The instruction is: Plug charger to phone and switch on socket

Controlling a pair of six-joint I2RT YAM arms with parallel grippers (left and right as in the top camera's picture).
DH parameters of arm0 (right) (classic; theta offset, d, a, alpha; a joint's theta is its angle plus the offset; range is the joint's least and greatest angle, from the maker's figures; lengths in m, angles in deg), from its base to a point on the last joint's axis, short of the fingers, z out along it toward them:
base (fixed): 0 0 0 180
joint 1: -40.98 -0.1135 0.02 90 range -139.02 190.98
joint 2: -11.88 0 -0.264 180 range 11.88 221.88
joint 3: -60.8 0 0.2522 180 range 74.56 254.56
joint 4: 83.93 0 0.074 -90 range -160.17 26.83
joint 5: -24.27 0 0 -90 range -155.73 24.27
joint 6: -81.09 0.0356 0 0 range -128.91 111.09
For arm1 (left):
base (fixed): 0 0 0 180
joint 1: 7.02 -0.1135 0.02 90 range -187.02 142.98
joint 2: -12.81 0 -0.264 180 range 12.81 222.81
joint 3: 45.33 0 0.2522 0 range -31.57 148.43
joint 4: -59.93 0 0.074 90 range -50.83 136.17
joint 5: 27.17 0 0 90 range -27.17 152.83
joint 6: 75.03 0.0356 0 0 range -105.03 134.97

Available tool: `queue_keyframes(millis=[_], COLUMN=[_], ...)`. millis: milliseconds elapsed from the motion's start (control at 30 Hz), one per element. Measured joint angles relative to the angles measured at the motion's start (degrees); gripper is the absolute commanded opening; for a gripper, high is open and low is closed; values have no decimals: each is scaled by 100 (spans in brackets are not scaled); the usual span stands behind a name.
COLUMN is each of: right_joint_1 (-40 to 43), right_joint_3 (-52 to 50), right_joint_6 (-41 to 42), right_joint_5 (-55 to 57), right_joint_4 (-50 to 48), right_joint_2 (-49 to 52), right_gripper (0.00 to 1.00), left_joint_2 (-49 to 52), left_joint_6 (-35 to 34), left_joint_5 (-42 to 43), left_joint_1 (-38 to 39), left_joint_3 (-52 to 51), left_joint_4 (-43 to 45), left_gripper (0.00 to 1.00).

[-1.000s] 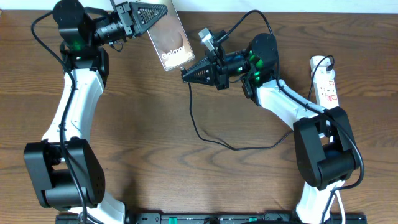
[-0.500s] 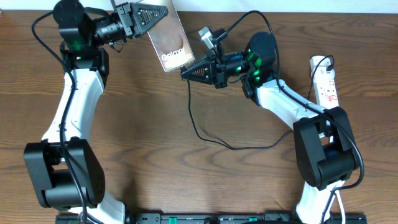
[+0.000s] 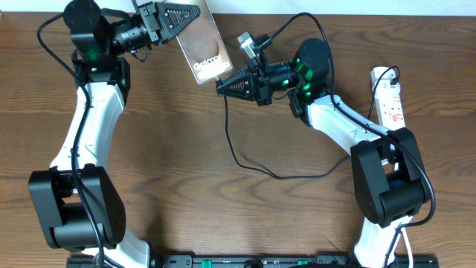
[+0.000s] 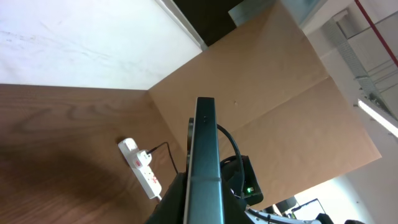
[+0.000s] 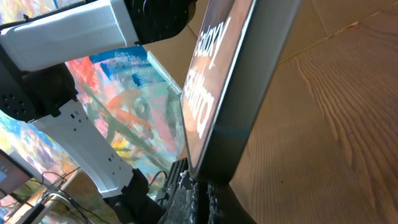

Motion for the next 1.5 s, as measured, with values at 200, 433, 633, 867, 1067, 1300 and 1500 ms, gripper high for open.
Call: queue_keyframes(millis=[200,433,633,867,1067,1300,1500], right_joint_1=[0,0,0,0,0,0,0], right_joint_3=[0,0,0,0,0,0,0], right_joint_6=[0,2,2,2,2,2,2], right_joint_5=[2,0,-7,-15,-20,-24,-24], right_joint_4=[-35,-37,-37,-37,-39,-37,-37], right_joint_2=[0,0,0,0,0,0,0], right_gripper=[1,1,1,1,1,1,1], left_joint_2=[0,0,0,0,0,0,0], left_joint_6=[17,74,109,229,302,323,319], left_joint_5=[0,-4,-4,-4,2,15,17], left_joint_1=[2,46,55,55,55,55,55], left_joint_3=[0,0,0,0,0,0,0], left_joint_4=[-4,-2,-2,0,0,-17,-17], left_gripper=[8,7,7,7,8,7,7])
